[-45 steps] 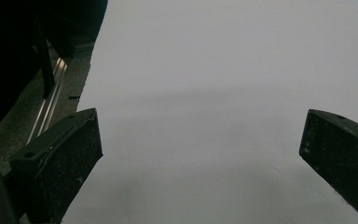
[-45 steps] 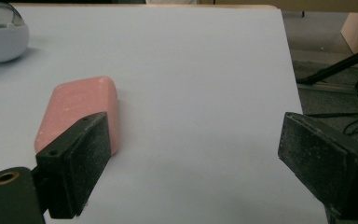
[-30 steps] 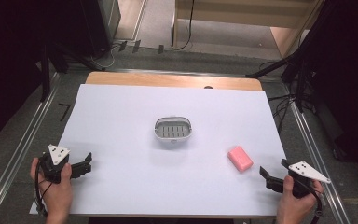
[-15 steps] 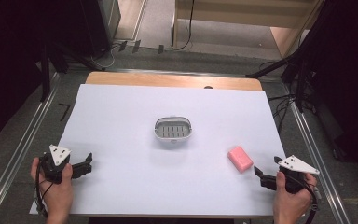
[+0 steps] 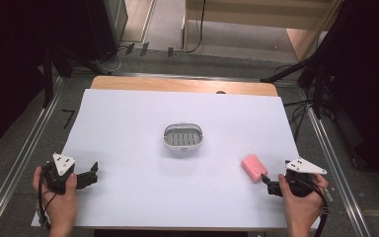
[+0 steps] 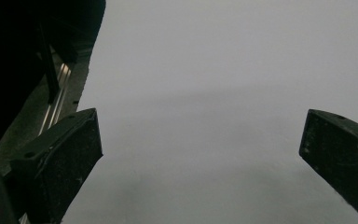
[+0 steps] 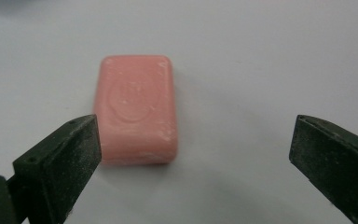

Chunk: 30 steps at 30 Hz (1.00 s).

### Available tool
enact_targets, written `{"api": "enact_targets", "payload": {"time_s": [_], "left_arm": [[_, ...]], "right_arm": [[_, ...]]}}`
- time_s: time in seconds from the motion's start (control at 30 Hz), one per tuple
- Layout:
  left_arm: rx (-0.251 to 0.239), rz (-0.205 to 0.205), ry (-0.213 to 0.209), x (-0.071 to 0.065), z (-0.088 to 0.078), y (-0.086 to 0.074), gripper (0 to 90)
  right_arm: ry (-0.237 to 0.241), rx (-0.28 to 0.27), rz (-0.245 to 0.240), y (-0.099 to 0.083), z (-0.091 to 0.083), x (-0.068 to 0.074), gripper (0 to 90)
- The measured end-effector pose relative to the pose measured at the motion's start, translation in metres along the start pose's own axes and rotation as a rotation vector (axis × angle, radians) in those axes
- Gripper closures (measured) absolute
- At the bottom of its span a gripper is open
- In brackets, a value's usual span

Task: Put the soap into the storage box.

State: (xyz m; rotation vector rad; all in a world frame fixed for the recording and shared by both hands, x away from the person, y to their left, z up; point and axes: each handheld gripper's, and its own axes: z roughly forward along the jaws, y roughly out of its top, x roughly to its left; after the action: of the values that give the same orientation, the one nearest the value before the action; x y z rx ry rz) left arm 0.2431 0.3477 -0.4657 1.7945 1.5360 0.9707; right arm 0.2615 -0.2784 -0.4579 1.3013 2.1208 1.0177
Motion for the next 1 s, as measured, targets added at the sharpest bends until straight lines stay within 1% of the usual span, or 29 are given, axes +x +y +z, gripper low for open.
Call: {"api": "enact_targets", "payload": {"time_s": [0.03,0.07,0.1,0.13,0.17,0.2,0.23,0.27,0.3,0.33,0.37,0.4,0.43,0.47,0.5,0.53,0.57,0.6,0.63,0.67,0.7,0.73,0.77,0.8,0.9,0.97,1.0], "left_arm": [[0.001,0.0,0.0,0.0,0.0,0.0,0.0],[0.001,0.0,0.0,0.0,0.0,0.0,0.0],[0.001,0.0,-0.001,0.0,0.0,0.0,0.0],[0.002,0.001,0.0,0.0,0.0,0.0,0.0],[0.002,0.001,-0.001,0.0,0.0,0.0,0.0],[0.002,0.001,-0.001,0.0,0.0,0.0,0.0],[0.002,0.001,-0.001,0.0,0.0,0.0,0.0],[0.002,0.001,-0.002,0.0,0.0,0.0,0.0],[0.002,0.001,-0.002,0.0,0.0,0.0,0.0],[0.002,0.0,-0.002,0.0,0.0,0.0,0.0],[0.002,0.001,-0.002,0.0,0.0,0.0,0.0],[0.001,0.001,-0.002,0.0,0.0,0.0,0.0],[0.002,0.003,-0.001,0.0,0.0,0.0,0.0],[0.003,0.003,-0.001,0.0,0.0,0.0,0.0],[0.003,0.003,-0.001,0.0,0.0,0.0,0.0],[0.003,0.004,-0.001,0.0,0.0,0.0,0.0],[0.003,0.004,-0.001,0.0,0.001,0.0,0.0],[0.003,0.005,-0.001,0.0,0.001,0.0,0.0],[0.003,0.005,-0.001,0.0,0.001,0.0,0.0],[0.004,0.007,-0.001,0.0,0.0,0.0,0.0],[0.003,0.007,-0.003,0.0,0.001,0.0,0.0],[0.003,0.007,-0.005,0.0,0.001,0.0,0.0],[0.003,0.007,-0.005,0.0,0.001,0.0,0.0],[0.004,0.007,-0.005,0.0,0.001,0.0,0.0],[0.004,0.008,-0.004,-0.001,0.001,0.0,0.0],[0.005,0.008,-0.004,0.0,0.001,0.0,0.0],[0.005,0.008,-0.004,0.0,0.001,0.0,0.0]], "right_arm": [[-0.005,0.009,0.006,0.001,0.0,0.001,5.9],[-0.005,0.009,0.006,0.001,0.0,0.001,5.9],[0.002,0.028,0.001,0.004,0.002,0.002,12.7],[0.002,0.028,0.001,0.004,0.002,0.002,12.7],[0.006,0.046,-0.005,0.007,0.003,0.004,14.1],[0.006,0.046,-0.005,0.007,0.003,0.004,14.1],[0.011,0.055,-0.027,0.01,0.004,0.006,18.4],[0.023,0.055,-0.037,0.011,0.004,0.006,18.1],[0.023,0.055,-0.037,0.011,0.004,0.006,18.1],[0.017,0.062,-0.043,0.013,0.005,0.007,18.6],[-0.007,0.072,-0.057,0.016,0.006,0.008,20.3],[-0.015,0.081,-0.059,0.017,0.006,0.009,21.5],[-0.018,0.09,-0.064,0.021,0.007,0.009,25.8],[-0.018,0.09,-0.064,0.021,0.007,0.009,25.8],[-0.016,0.093,-0.067,0.023,0.008,0.009,29.7],[0.013,0.103,-0.062,0.028,0.009,0.009,35.1],[0.026,0.115,-0.058,0.03,0.01,0.009,36.7],[0.041,0.128,-0.056,0.032,0.011,0.01,36.6],[0.041,0.128,-0.056,0.032,0.011,0.01,36.6],[0.053,0.141,-0.052,0.034,0.013,0.01,35.0],[0.06,0.157,-0.048,0.036,0.015,0.01,32.9],[0.088,0.192,-0.03,0.04,0.019,0.012,30.0],[0.088,0.192,-0.03,0.04,0.019,0.012,30.0],[0.103,0.217,-0.022,0.043,0.023,0.013,27.6],[0.104,0.262,-0.014,0.047,0.029,0.016,27.3],[0.107,0.272,-0.011,0.047,0.032,0.017,27.6],[0.105,0.292,-0.007,0.049,0.035,0.019,29.3]]}}
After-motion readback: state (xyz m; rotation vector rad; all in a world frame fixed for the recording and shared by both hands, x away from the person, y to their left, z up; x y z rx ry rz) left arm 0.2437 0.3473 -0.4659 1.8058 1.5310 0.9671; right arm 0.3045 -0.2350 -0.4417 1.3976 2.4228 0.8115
